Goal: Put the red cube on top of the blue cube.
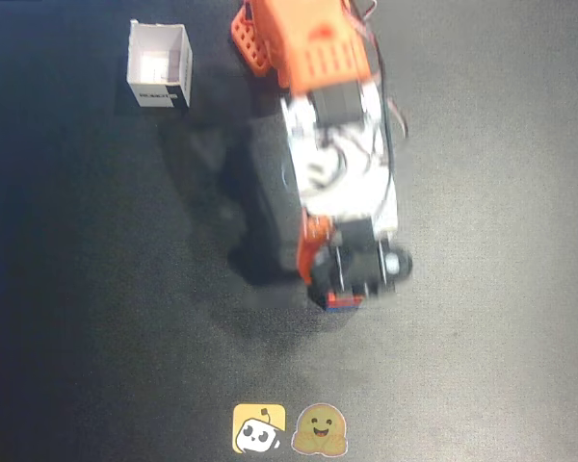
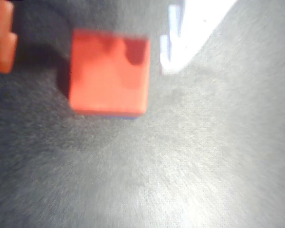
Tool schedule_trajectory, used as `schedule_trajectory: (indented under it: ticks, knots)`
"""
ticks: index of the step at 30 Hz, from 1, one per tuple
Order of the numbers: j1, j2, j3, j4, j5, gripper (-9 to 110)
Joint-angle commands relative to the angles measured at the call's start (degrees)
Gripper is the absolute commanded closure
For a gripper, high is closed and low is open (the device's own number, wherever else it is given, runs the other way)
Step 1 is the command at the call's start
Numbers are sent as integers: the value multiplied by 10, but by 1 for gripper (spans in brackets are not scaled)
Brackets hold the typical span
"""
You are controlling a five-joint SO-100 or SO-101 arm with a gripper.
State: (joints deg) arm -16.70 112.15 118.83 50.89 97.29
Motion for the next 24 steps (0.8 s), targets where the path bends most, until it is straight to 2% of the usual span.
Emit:
schedule_trajectory:
  ticks: [1,6,10,24]
  knots:
    - [15,99,38,3,-26,83]
    - [56,193,104,22,-69,97]
    - [88,248,145,37,-98,101]
    - [137,507,374,39,-113,101]
